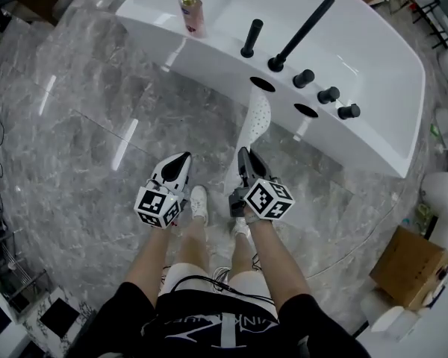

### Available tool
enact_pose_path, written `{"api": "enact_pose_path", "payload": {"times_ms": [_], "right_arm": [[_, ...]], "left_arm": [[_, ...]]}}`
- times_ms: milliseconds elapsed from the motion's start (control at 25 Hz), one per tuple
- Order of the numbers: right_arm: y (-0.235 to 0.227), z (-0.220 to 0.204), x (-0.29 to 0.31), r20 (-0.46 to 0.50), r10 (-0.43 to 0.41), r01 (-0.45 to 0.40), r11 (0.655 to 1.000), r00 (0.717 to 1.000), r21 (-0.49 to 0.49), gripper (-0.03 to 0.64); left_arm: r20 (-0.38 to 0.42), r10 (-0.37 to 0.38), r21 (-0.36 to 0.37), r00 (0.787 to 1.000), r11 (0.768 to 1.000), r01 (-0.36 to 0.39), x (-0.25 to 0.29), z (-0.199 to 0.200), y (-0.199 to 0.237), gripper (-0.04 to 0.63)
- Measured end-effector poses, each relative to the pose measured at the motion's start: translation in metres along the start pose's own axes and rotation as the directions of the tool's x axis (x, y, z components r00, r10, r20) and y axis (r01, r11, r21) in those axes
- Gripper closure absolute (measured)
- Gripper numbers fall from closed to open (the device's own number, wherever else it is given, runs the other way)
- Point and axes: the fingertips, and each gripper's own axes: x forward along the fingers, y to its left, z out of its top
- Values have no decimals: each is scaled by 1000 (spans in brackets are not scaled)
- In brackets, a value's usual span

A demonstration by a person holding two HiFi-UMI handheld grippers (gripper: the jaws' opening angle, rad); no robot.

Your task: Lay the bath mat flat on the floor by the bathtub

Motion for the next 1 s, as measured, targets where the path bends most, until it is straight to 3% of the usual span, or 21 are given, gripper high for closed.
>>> {"api": "enact_pose_path", "payload": {"times_ms": [200,320,480,680,880,1000], "right_arm": [[16,1,46,90,35,-41,997,995,63,574],[2,1,55,144,8,-21,996,990,84,574],[-56,-21,68,174,-103,82,989,979,124,574],[-151,-75,81,143,-254,230,959,957,163,574],[-237,-113,78,145,-369,319,904,918,283,574],[-283,-128,65,146,-447,372,853,882,366,574]], "left_arm": [[-11,-40,41,999,998,40,19,-3,27,581],[4,-53,49,999,997,53,30,-4,38,581],[15,-67,67,998,996,66,48,-19,53,581],[3,-77,73,997,994,76,75,-54,63,581],[-21,-96,71,995,993,97,98,-94,50,581],[-56,-123,84,991,988,128,105,-119,37,581]]}}
